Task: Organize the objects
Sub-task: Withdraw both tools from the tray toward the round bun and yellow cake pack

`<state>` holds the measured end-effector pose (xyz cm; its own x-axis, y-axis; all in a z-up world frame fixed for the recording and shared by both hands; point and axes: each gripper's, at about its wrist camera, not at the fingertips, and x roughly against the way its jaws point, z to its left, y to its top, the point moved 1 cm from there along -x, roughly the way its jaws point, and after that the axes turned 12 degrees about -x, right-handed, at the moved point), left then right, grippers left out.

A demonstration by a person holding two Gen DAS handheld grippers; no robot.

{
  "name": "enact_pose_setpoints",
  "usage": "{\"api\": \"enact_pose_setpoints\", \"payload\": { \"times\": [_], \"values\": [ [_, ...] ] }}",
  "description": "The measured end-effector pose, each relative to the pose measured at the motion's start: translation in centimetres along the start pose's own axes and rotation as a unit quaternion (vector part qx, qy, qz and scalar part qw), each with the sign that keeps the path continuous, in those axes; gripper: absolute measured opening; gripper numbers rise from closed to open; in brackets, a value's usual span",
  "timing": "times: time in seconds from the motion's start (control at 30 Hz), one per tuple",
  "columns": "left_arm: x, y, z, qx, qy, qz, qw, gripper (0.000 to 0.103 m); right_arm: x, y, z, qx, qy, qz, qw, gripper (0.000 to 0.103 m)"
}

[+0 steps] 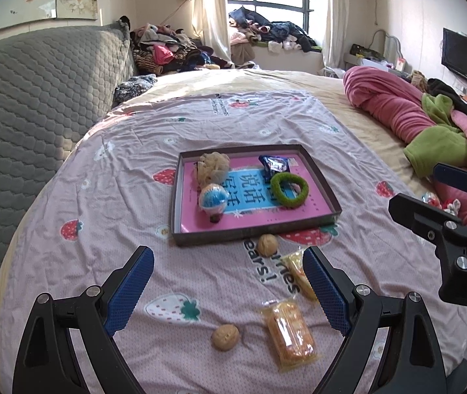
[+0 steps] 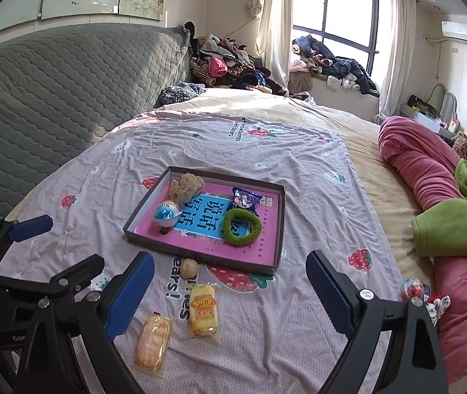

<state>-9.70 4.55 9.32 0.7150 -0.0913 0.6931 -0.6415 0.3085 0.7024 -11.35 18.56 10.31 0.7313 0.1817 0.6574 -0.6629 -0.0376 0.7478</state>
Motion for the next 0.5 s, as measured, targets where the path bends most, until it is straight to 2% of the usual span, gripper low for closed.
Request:
{"api": "enact_pose_setpoints", "payload": {
  "times": [0.5],
  "values": [
    [0.1, -3.6, -1.7, -0.009, 0.000, 0.018, 0.9998, 0.093, 0.3, -2.5, -0.1, 0.002, 0.002, 0.010, 1.000, 0.094]
  ]
}}
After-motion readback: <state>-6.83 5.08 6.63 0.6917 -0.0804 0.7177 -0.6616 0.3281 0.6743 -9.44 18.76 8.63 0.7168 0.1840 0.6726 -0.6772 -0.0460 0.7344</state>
